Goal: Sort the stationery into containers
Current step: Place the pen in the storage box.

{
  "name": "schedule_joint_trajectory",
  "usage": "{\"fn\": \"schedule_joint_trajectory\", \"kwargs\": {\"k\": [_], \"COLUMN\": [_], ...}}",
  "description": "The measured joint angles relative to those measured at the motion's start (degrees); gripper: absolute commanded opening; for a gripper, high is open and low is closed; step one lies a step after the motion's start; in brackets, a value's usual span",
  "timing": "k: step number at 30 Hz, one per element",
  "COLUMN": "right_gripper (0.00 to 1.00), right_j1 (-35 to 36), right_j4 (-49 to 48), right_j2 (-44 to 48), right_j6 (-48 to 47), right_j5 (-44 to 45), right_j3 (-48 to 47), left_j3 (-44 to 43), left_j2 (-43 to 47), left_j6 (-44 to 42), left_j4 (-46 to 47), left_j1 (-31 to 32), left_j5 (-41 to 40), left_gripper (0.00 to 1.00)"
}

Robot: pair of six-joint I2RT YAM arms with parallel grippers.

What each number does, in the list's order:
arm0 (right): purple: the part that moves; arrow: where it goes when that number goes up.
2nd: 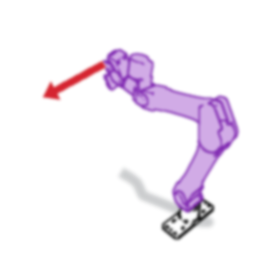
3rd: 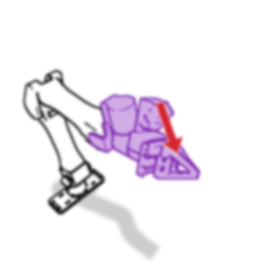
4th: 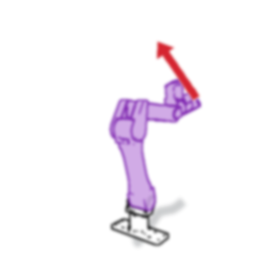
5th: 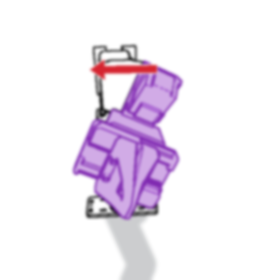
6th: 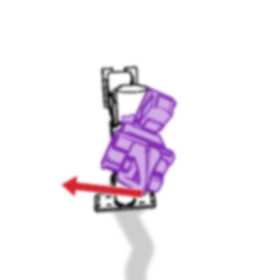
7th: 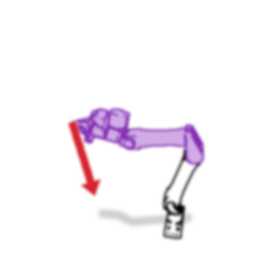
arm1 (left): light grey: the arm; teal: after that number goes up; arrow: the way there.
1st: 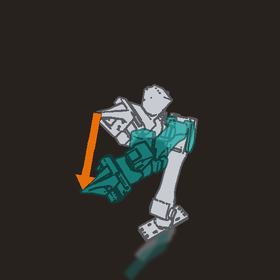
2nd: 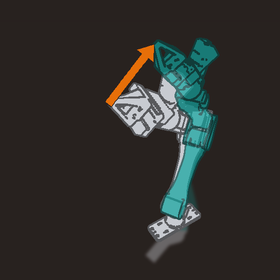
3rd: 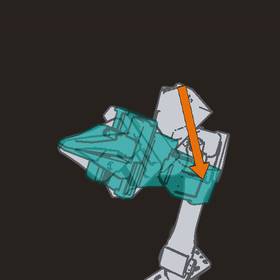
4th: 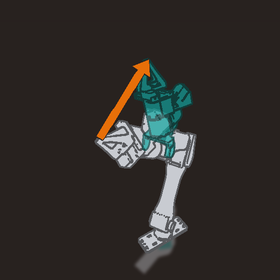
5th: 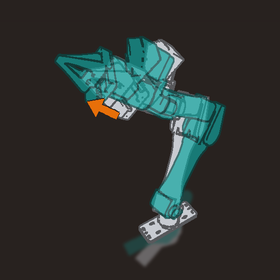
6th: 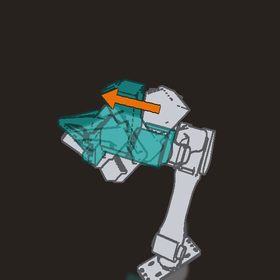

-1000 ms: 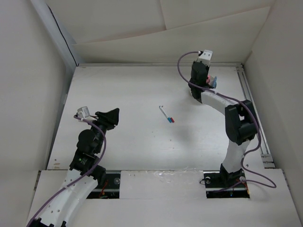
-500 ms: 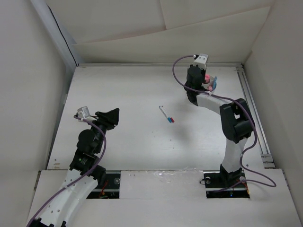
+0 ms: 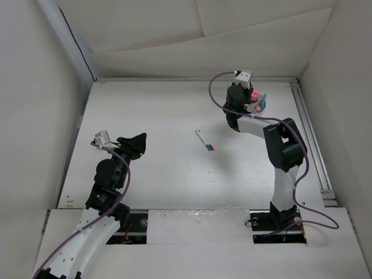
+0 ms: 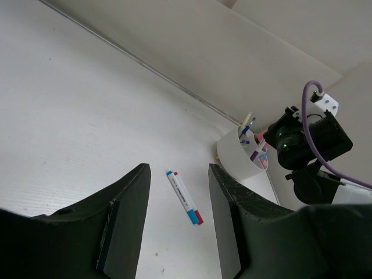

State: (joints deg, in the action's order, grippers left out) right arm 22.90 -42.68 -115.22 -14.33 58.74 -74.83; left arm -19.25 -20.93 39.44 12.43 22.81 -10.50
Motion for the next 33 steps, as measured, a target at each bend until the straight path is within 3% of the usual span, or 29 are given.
{"fn": "schedule_joint_trajectory", "kwargs": {"k": [8,11,12,16,23,27,29,30,33], "right_gripper": [0.03,0.16,0.24,0.39,0.48,0.48,0.38,0.23,0.0], "right_j1": [0.85,1.2,1.36,1.99,3.85,5.05,6.01,6.54,8.31], "right_j4": [-2.14,-3.02,-3.39,-4.26,-4.26,-2.27,0.2,1.92,9.57], "right_j2": [-0.68,-0.7,-0.68,-0.68,-0.5,0.98,3.28,4.85,10.6], "right_j6": [-1.03,-1.2,-1.22,-1.33,-1.55,-0.66,0.83,2.14,9.03], "right_j5": [2.34,3.04,3.23,3.91,4.52,4.72,4.5,3.93,-0.52], "right_j3": [0.74,0.9,1.05,1.68,2.54,2.69,2.93,3.15,3.39], "left_j3": [0.0,0.0,0.0,0.0,0.0,0.0,0.0,0.0,0.0], "left_j2": [0.0,0.0,0.0,0.0,0.02,0.07,0.07,0.07,0.07], "left_j6": [-0.02,-0.02,-0.02,-0.02,-0.02,-0.02,-0.02,-0.02,-0.02], "left_j4": [0.0,0.0,0.0,0.0,0.0,0.0,0.0,0.0,0.0], "left_j1": [0.0,0.0,0.0,0.0,0.0,0.0,0.0,0.0,0.0], "left_j5": [-0.04,-0.02,-0.02,-0.02,-0.02,-0.02,0.0,0.0,0.0], "left_gripper": [0.41,0.41,0.41,0.41,0.41,0.41,0.41,0.41,0.41]}}
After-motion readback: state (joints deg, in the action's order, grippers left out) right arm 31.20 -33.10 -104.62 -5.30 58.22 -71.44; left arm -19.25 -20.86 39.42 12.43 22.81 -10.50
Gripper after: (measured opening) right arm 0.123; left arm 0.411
